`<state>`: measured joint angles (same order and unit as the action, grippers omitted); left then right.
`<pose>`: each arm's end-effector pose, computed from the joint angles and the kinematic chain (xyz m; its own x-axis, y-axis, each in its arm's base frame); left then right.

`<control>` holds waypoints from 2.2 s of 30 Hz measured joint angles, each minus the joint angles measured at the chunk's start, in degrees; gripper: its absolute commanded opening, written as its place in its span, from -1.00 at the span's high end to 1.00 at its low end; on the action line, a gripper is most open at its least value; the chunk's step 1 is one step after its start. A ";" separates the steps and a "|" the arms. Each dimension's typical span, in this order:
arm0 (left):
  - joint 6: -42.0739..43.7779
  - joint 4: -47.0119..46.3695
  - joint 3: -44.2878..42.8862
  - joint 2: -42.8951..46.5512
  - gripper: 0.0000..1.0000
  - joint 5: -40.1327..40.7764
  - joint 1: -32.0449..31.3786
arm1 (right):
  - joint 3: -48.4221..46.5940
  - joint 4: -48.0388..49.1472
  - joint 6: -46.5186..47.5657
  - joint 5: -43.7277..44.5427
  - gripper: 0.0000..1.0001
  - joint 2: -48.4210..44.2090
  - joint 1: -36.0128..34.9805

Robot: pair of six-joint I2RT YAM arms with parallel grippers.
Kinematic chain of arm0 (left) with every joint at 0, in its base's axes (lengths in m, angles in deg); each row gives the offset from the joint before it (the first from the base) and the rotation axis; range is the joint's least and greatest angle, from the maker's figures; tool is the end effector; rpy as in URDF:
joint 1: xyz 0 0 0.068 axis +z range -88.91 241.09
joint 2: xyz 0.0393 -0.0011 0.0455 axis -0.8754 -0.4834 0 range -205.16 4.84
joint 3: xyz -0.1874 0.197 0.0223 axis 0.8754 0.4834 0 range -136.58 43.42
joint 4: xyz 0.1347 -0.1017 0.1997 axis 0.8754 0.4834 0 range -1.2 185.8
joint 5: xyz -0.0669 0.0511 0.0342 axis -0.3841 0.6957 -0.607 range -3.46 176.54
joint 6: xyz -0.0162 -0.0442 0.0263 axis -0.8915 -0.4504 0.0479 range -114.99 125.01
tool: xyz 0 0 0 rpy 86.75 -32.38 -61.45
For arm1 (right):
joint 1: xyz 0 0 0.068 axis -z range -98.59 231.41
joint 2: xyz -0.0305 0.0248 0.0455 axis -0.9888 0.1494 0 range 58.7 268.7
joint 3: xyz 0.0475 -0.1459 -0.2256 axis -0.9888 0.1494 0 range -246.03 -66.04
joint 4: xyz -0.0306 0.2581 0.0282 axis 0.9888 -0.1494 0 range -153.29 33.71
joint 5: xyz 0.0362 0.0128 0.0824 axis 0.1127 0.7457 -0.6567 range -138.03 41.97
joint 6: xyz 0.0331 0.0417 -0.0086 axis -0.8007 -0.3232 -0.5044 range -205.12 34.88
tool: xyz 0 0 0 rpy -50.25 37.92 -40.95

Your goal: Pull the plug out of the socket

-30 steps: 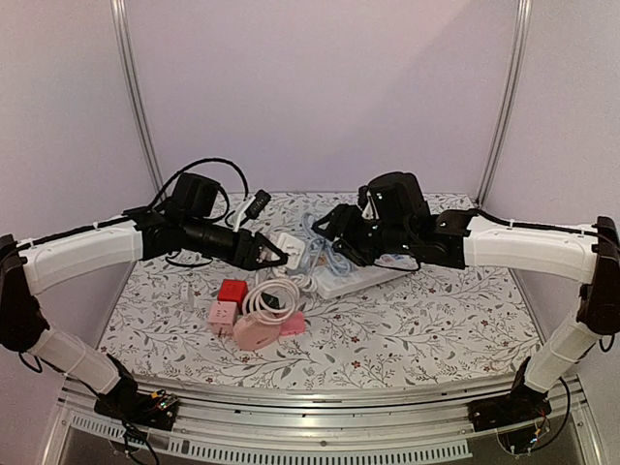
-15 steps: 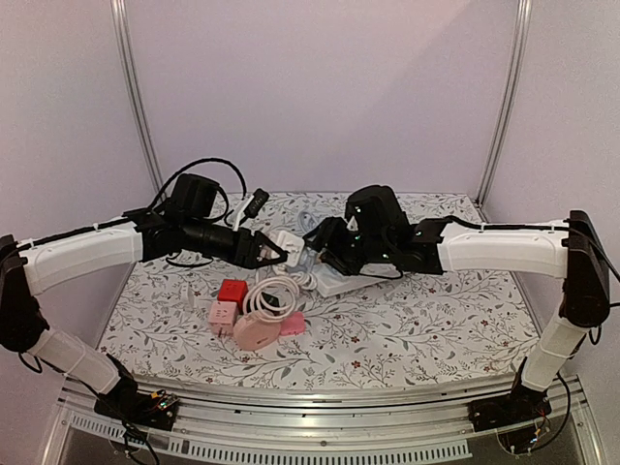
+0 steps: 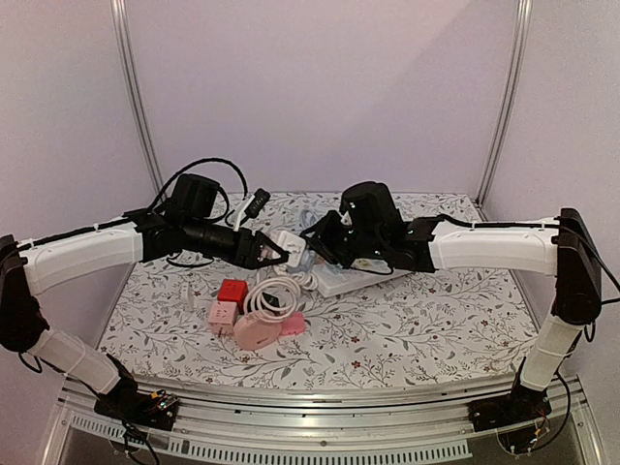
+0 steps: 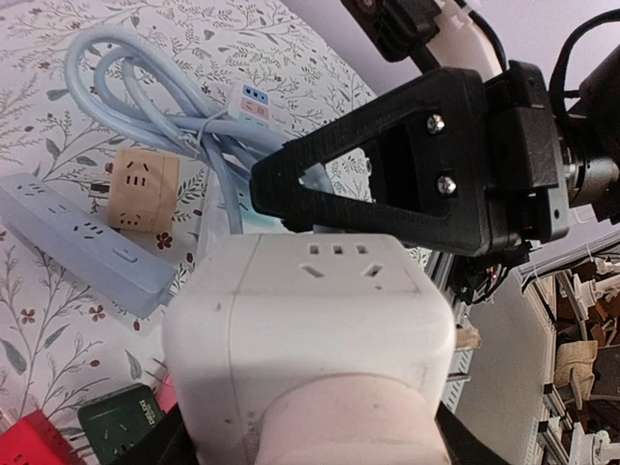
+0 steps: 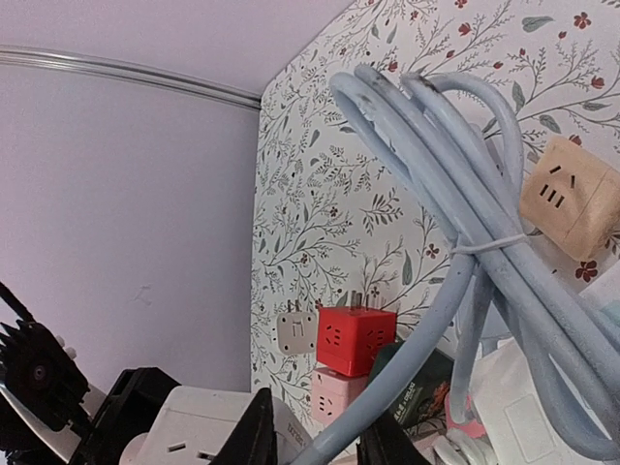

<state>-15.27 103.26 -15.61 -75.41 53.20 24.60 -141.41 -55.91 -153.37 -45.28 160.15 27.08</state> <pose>0.2373 -0.1999 0.2804 -0.7365 0.1847 -0.6508 0.6402 0.5011 -0.5822 0.2449 0.3382 0.2709 -0.8240 0.4431 -0.3531 -0.0564 0.5560 0.8292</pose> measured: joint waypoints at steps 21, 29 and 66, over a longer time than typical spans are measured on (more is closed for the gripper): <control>-0.98 0.92 -0.07 0.79 0.81 -6.19 3.93 | -0.22 4.22 6.36 3.37 1.00 0.04 -1.46; -2.73 -0.55 -0.07 0.79 0.82 -10.82 5.90 | -3.30 1.49 12.63 6.32 1.00 -0.02 -2.47; -0.24 -0.42 -1.20 0.74 0.84 -13.60 5.01 | -2.43 -1.25 20.02 7.41 1.00 -3.89 -3.67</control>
<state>-15.51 102.84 -16.81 -74.66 39.60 29.61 -143.83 -57.16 -133.35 -37.87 156.26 23.41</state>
